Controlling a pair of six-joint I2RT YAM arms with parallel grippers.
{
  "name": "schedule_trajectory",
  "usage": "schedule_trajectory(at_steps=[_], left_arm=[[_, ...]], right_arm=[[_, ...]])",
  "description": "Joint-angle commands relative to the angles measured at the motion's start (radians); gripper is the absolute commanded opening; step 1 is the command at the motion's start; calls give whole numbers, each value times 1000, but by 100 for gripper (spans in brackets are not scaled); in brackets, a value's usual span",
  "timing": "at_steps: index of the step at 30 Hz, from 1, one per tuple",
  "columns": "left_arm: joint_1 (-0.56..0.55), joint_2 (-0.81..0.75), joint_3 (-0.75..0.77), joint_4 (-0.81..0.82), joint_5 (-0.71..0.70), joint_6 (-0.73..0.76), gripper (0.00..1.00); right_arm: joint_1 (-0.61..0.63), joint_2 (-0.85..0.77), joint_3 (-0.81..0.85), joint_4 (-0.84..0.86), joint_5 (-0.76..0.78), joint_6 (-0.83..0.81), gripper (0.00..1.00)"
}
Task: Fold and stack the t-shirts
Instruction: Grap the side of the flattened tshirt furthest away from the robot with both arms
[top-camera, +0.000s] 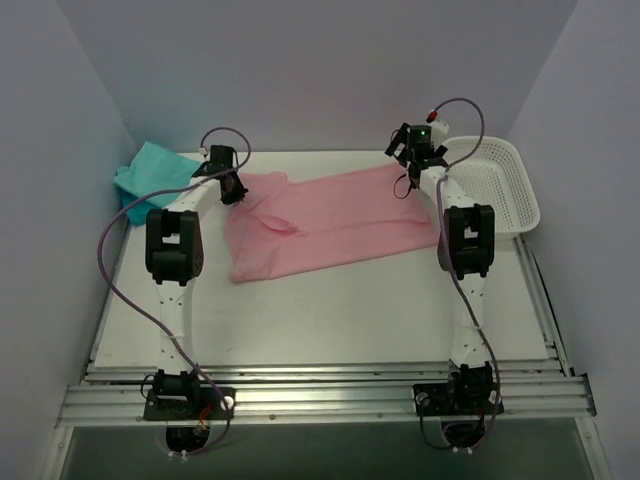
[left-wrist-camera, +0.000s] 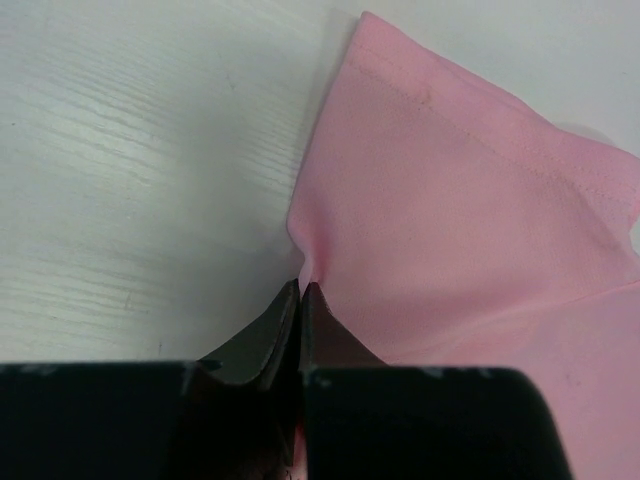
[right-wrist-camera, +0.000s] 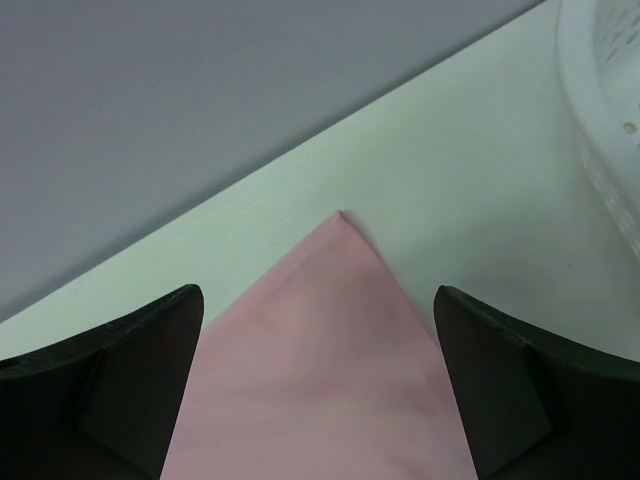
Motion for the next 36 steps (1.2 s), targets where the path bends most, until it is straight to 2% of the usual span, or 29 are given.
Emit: schedule_trajectory(at_steps=[1,10,22,24,26,30,36], left_arm=[[15,-47,-14,-35,-35,25,2],[12,-53,0,-22,-23,31,2],[1,-83,-25,-1,-10,43,2],[0,-90,-25,-1,-9,46,2],[0,-93,-25,-1,-7,48,2],[-4,-92,-26,2,-3,48,2],[-5,-89,-28,7,8,49,2]], right_arm=[[-2,63,59,-10,0,-6,96],[-11,210,179,34,-61,77,96],[-21,282,269,69,-84,102,94],[-21,301,283,63,-98,108,87],[-22,314,299,42,-107,119,75],[-24,351,326,-1,-127,133,67],[-27,365,329,-35,-133,139,43]])
